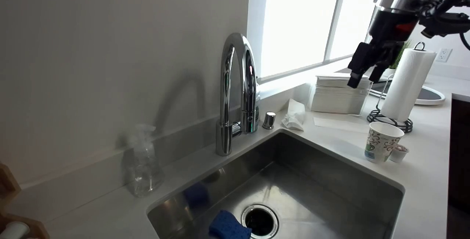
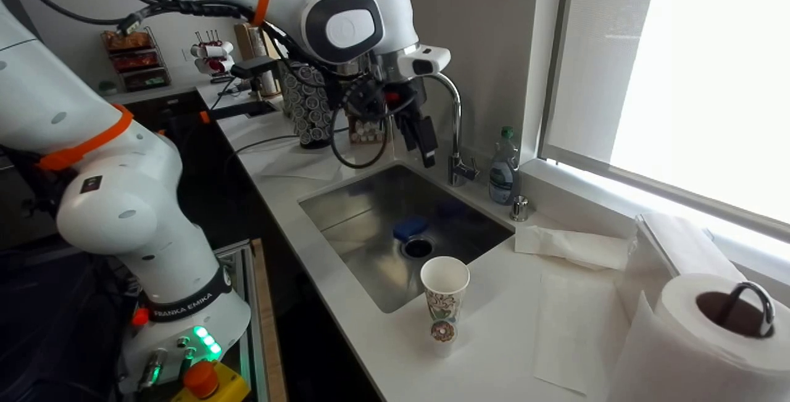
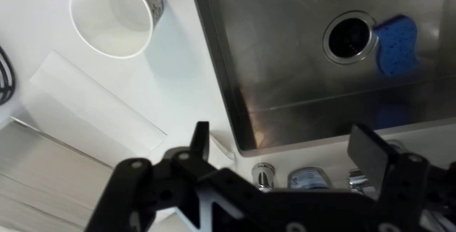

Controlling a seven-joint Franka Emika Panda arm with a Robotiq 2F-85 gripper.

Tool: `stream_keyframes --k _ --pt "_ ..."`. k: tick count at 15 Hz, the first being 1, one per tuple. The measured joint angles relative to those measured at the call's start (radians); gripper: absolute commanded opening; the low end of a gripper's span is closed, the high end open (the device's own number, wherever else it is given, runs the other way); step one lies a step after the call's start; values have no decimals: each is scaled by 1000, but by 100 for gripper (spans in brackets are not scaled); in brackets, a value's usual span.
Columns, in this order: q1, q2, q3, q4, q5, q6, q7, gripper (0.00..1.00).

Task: Pour the water in the cup into the sink

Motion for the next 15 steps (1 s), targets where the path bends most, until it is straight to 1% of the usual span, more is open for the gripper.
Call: stream_keyframes --k 3,5,11,15 --pt "-61 11 -44 -32 -8 0 -19 100" --pt "-89 29 -69 -36 -1 -35 -18 100" --pt "-98 46 -74 -35 2 -37 -14 100" --pt "-118 67 -101 -38 9 -22 -16 100"
